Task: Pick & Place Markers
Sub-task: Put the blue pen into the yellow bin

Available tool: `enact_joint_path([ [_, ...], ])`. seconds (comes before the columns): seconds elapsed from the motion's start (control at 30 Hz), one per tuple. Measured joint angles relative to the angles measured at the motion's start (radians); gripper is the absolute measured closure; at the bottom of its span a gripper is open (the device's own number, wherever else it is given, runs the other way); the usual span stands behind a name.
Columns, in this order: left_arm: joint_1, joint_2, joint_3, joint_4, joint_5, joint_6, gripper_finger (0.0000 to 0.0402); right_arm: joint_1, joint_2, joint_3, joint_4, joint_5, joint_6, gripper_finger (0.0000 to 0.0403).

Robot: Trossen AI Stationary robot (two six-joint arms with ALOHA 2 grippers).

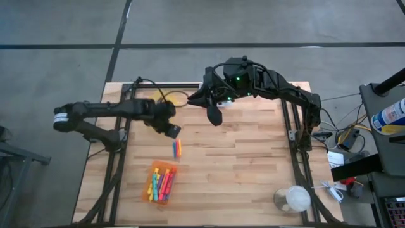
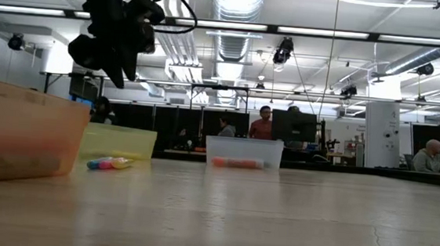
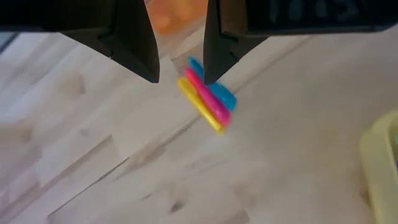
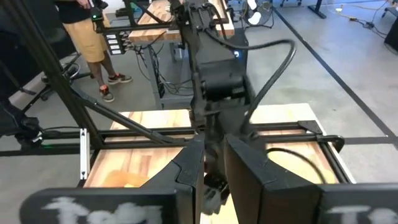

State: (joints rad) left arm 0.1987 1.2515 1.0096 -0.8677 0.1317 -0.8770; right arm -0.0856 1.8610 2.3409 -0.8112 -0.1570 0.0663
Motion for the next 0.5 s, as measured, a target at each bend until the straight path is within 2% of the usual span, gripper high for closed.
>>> enact_joint_path([
  [0.23,-0.088,0.096,0.000,0.000,-0.069,-0.085,0.0284,0.019,0.000,0.000,0.000,0.000,0.027,0.0346],
  [0.5,-0.123,0.229,-0.030,0.018,-0.071,-0.187,0.0284,0.051,0.000,0.000,-0.005,-0.001,0.032,0.0346],
])
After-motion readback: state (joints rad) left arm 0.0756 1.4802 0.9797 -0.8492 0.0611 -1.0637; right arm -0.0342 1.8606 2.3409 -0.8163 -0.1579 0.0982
